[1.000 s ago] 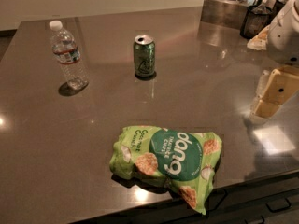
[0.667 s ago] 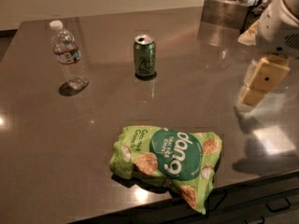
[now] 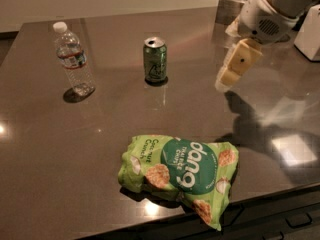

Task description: Move green can near green rice chip bag

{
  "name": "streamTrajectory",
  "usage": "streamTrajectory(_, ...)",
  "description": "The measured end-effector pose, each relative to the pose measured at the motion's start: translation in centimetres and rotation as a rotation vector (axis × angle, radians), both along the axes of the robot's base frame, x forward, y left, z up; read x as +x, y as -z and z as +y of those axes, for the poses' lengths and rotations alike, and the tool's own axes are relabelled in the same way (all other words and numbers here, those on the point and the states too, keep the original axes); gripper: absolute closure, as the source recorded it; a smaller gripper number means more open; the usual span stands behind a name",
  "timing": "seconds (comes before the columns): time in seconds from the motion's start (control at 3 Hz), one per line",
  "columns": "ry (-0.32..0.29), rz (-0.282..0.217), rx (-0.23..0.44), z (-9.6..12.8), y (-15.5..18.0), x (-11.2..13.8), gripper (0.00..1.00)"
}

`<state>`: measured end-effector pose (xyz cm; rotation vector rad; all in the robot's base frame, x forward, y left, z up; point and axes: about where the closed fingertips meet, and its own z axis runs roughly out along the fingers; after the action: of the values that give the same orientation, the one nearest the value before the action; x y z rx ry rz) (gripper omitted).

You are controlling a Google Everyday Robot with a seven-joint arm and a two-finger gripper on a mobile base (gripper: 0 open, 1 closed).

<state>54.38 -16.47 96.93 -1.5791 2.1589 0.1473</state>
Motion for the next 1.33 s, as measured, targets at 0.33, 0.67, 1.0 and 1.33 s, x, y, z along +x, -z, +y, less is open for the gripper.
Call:
streamTrajectory(0.33,0.021,-0.028,0.158,4.2,0.0,5.4,0.0)
streamTrajectory(0.67,0.041,-0.048,0.251,6.7,0.0,8.3,0.0)
streamTrajectory(1.0,0.057,-0.063,0.321,9.8,0.8,10.4,0.0)
streamTrajectory(1.33,0.061,-0.07,0.364,12.4,2.1,12.0,0.0)
